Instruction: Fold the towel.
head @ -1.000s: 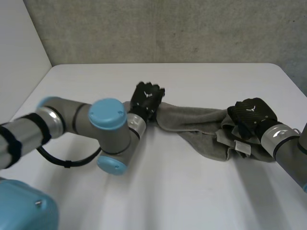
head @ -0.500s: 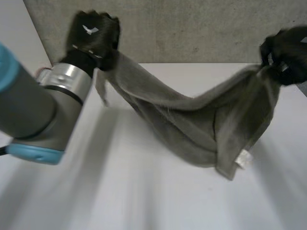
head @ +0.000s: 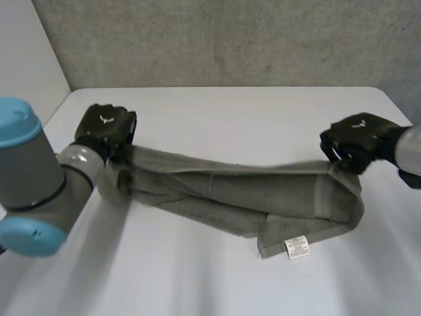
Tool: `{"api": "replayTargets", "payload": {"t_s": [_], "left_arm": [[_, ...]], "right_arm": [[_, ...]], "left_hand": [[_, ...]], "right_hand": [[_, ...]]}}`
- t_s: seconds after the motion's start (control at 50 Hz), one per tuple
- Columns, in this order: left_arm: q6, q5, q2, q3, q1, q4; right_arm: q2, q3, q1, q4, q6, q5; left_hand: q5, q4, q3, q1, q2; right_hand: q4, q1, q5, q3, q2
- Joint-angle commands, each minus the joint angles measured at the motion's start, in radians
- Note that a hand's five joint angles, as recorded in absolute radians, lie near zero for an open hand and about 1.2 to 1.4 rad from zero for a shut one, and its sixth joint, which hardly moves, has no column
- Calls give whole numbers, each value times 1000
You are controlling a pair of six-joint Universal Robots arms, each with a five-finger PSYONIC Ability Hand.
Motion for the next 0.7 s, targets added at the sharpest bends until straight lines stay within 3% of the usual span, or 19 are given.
{"api": "replayTargets", "payload": {"t_s": [0.02, 0.04, 0.06, 0.08, 0.1, 0.12, 0.14, 0.18, 0.22, 0.3, 0.46, 0.56, 0.7], "left_arm": [[32, -12, -142, 343, 23, 41], [26, -13, -164, 445, 24, 75], [12, -13, -171, 534, 20, 122], [12, -13, -171, 535, 20, 123], [-8, -15, -173, 593, 20, 186], [-33, -16, -171, 628, 18, 263], [-33, -16, -171, 629, 18, 264], [-60, -21, -162, 635, 20, 339], [-99, -35, -103, 603, 24, 434], [-114, -41, -43, 508, 41, 434], [-117, -36, -23, 222, 67, 376], [-108, 14, -18, -39, 109, 324], [-85, 91, -29, -227, 100, 310]], "right_arm": [[111, -299, 98, -335, 42, 151], [111, -299, 98, -336, 43, 152], [102, -328, 119, -468, 61, 193], [85, -329, 135, -606, 87, 231], [85, -329, 135, -608, 87, 232], [43, -312, 147, -723, 114, 257], [42, -312, 147, -724, 115, 258], [-80, -255, 153, -833, 156, 276], [-122, -234, 150, -816, 171, 271], [-127, -192, 142, -737, 181, 241], [-128, -19, 141, -494, 141, 64], [-127, 110, 139, -461, 115, 51], [-53, 265, 139, -376, 21, 55]], "left_hand": [[197, 178, 180, 228, 179], [197, 178, 180, 228, 179], [197, 178, 180, 228, 179], [197, 178, 180, 228, 179], [197, 178, 180, 228, 179], [197, 178, 180, 228, 179], [197, 178, 180, 228, 179], [197, 178, 180, 228, 179], [197, 178, 180, 228, 179], [197, 178, 180, 228, 179], [197, 178, 180, 228, 179], [197, 178, 180, 228, 179], [197, 178, 180, 228, 179]], "right_hand": [[63, 67, 64, 61, 86], [63, 67, 64, 61, 86], [63, 67, 64, 61, 86], [63, 67, 64, 61, 86], [63, 67, 64, 61, 86], [63, 67, 64, 61, 86], [63, 67, 64, 61, 86], [63, 67, 64, 61, 86], [63, 67, 64, 61, 86], [63, 67, 64, 61, 86], [63, 67, 64, 61, 86], [63, 67, 64, 61, 86], [63, 67, 64, 61, 86]]}}
